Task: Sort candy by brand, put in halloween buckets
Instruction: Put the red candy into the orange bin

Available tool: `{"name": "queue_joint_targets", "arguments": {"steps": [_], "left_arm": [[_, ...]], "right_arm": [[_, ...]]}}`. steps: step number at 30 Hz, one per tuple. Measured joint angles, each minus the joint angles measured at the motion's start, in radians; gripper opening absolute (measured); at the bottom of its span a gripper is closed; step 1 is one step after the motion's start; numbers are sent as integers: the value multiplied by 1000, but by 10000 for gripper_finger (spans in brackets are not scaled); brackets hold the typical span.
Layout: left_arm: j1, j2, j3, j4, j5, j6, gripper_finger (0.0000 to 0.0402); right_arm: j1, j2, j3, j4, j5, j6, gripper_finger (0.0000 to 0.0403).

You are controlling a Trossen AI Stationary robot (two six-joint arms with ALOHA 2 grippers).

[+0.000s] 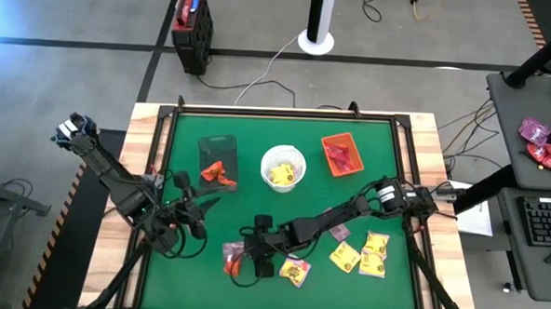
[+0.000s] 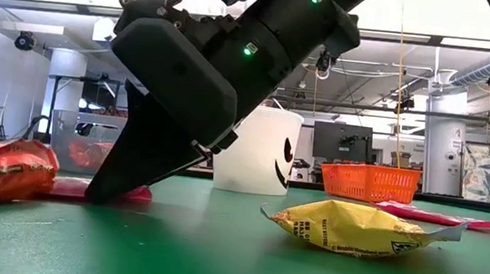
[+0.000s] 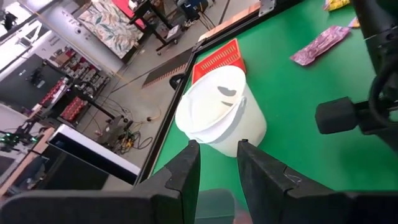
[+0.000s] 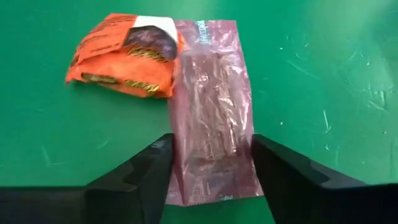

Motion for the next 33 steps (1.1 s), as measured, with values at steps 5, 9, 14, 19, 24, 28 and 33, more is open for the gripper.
{"name": "queue_joint_targets", "arguments": {"steps": [5,9,14,19,24,28,33], "left_arm": [[14,0,0,6,0,29,91],[29,0,0,6,0,31,91],[42,0,0,5,0,31,91],[42,0,0,10,1,31,91],[42,0,0,54,26,14,91],[35,0,20,78,38,-22,91],[30,3,74,78,132,-47,91]], "right_arm": [[-4,-3,-1,5,0,18,151],[-11,-10,-3,12,5,32,110],[-19,-17,0,1,40,41,68],[-26,-46,6,-12,46,6,49],[-38,-137,10,-106,46,-11,47],[-48,-228,10,-257,86,-19,47],[-64,-374,9,-470,151,-12,47]]}}
